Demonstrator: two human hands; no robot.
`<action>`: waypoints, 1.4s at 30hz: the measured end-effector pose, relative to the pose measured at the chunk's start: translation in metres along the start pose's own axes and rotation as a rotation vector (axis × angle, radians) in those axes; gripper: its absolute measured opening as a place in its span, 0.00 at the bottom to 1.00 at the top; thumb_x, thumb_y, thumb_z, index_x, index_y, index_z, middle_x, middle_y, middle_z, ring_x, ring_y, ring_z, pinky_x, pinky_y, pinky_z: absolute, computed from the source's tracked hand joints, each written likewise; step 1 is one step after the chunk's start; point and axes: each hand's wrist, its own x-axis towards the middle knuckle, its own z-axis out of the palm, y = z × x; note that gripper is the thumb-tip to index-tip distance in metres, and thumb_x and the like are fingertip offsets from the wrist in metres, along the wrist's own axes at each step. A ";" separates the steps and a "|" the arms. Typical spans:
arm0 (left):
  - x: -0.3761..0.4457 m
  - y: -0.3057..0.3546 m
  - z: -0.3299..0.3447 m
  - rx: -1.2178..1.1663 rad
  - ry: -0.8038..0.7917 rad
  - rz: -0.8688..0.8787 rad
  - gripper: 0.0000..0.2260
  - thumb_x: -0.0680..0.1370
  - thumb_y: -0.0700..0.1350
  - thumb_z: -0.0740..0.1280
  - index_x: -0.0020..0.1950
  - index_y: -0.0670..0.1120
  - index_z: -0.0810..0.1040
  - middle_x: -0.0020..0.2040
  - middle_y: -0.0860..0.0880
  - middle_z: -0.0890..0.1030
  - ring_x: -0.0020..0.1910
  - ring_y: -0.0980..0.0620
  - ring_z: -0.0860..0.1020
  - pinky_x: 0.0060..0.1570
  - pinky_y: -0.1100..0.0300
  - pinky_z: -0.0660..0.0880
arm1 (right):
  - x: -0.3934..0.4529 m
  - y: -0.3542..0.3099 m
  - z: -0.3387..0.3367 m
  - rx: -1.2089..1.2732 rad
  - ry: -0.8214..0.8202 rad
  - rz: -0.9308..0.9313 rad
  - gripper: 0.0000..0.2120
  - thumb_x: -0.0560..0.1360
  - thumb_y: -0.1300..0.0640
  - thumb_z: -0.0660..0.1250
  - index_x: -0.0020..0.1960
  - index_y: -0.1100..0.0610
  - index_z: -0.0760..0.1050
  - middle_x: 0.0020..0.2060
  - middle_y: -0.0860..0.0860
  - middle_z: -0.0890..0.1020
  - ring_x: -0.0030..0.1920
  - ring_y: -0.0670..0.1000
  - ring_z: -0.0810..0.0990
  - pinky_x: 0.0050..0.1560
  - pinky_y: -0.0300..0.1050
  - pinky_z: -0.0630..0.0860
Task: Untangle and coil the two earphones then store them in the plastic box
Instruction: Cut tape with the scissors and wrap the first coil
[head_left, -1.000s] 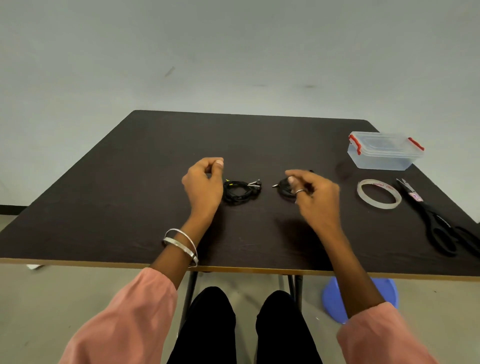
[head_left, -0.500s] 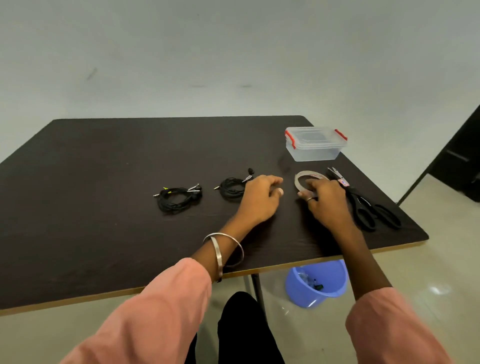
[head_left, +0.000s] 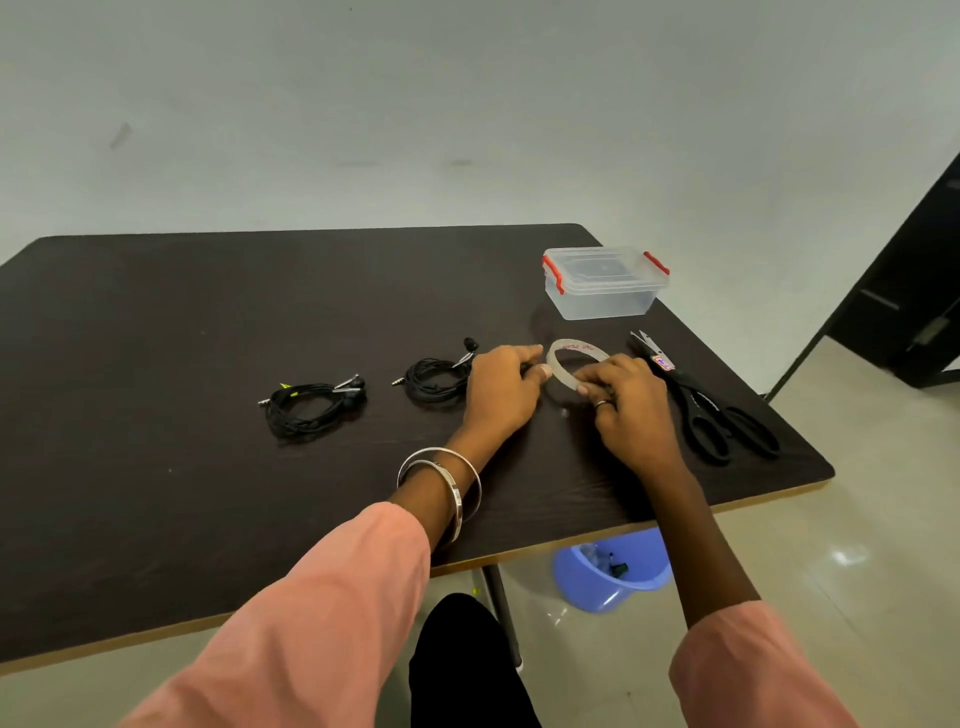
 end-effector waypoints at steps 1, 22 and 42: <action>-0.001 0.001 0.000 -0.027 0.018 0.005 0.14 0.76 0.42 0.70 0.61 0.44 0.80 0.53 0.46 0.84 0.51 0.51 0.81 0.60 0.55 0.75 | 0.000 0.001 0.000 0.005 -0.005 -0.011 0.11 0.73 0.68 0.66 0.52 0.58 0.82 0.48 0.55 0.81 0.53 0.57 0.75 0.54 0.60 0.72; -0.008 0.003 -0.005 -0.020 0.117 -0.031 0.03 0.70 0.40 0.73 0.37 0.44 0.83 0.31 0.49 0.82 0.31 0.52 0.81 0.40 0.54 0.80 | 0.001 -0.004 0.003 -0.039 -0.105 -0.042 0.05 0.75 0.54 0.69 0.49 0.54 0.79 0.46 0.47 0.80 0.53 0.49 0.74 0.53 0.47 0.58; -0.013 0.002 -0.008 -0.069 0.121 -0.031 0.04 0.70 0.39 0.73 0.43 0.44 0.82 0.31 0.49 0.82 0.29 0.55 0.79 0.39 0.58 0.79 | 0.001 -0.001 0.008 -0.130 -0.129 -0.075 0.05 0.75 0.57 0.65 0.48 0.50 0.77 0.48 0.46 0.77 0.51 0.49 0.71 0.48 0.49 0.57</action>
